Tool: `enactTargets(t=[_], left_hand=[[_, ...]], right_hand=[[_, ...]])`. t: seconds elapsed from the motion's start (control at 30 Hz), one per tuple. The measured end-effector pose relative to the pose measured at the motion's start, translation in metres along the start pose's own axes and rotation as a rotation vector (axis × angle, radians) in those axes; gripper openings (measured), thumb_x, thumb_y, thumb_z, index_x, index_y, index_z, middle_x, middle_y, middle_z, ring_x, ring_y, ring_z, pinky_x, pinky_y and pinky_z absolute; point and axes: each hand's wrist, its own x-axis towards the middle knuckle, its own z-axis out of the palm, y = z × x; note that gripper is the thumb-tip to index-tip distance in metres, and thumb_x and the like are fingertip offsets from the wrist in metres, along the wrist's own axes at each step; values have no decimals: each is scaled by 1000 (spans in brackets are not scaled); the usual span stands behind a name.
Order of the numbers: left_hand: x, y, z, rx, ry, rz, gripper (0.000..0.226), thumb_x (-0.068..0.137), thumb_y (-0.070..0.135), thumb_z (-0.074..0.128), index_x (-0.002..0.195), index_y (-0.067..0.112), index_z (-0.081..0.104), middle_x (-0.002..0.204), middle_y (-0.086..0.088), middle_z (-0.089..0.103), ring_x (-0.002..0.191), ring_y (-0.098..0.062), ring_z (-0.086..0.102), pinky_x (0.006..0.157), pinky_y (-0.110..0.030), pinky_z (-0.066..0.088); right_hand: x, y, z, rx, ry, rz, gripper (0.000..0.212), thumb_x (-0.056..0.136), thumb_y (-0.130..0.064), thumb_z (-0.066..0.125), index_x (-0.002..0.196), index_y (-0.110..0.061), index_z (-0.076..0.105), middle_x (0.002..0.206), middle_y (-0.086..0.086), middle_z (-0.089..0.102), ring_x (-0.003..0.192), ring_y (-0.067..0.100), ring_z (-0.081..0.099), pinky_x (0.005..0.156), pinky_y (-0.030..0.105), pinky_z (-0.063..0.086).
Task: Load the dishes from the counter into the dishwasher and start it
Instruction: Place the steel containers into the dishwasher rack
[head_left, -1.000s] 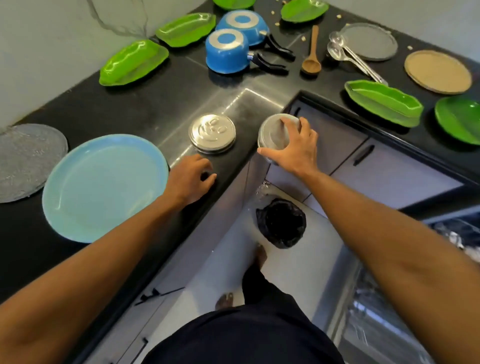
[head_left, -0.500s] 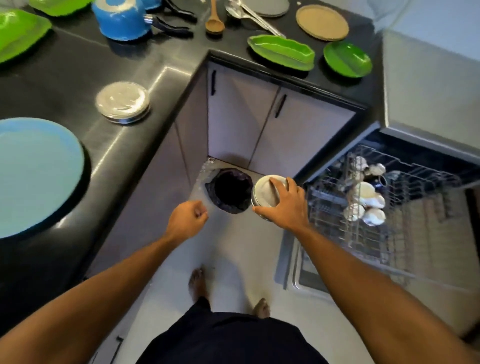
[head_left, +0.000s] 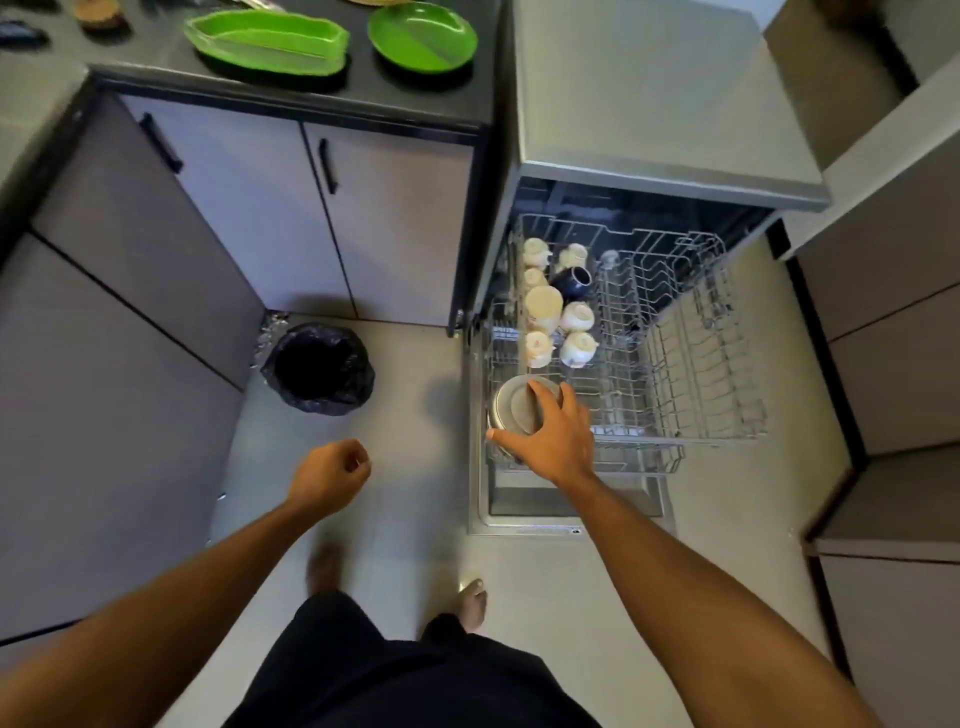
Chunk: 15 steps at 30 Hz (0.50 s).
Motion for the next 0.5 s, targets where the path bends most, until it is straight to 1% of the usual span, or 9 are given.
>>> enactTargets(t=[0.07, 0.17, 0.3, 0.43, 0.5], left_hand=[[2, 29, 13, 11, -19, 30, 9, 86, 19, 68, 78, 21, 65, 69, 2, 61, 68, -23, 59, 59, -26, 37], [12, 76, 36, 29, -62, 81, 8, 86, 19, 68, 79, 22, 66, 69, 4, 61, 67, -19, 57, 60, -25, 37], [37, 120, 56, 39, -123, 115, 11, 85, 19, 68, 77, 26, 64, 66, 8, 59, 66, -15, 57, 59, -24, 38], [78, 152, 73, 33, -153, 115, 11, 86, 19, 67, 76, 24, 65, 64, 8, 59, 65, -17, 58, 61, -25, 39], [103, 166, 80, 35, -172, 103, 6, 87, 20, 66, 82, 19, 68, 68, 6, 61, 68, -18, 59, 61, -25, 37]], right_hand=[[5, 22, -7, 13, -5, 40, 106, 59, -85, 67, 149, -41, 33, 163, 5, 17, 143, 35, 25, 110, 54, 37], [17, 52, -17, 43, 9, 99, 105, 58, -84, 69, 147, -39, 35, 159, 4, 22, 139, 35, 29, 107, 53, 40], [39, 73, -20, 110, -4, 180, 106, 59, -81, 73, 148, -39, 34, 159, 5, 22, 139, 36, 28, 105, 51, 38], [70, 88, -18, 163, -17, 252, 107, 56, -80, 73, 147, -40, 34, 160, 6, 20, 139, 38, 28, 107, 53, 38], [90, 93, -15, 179, -25, 292, 108, 53, -82, 72, 146, -42, 33, 161, 7, 19, 139, 38, 28, 107, 56, 39]])
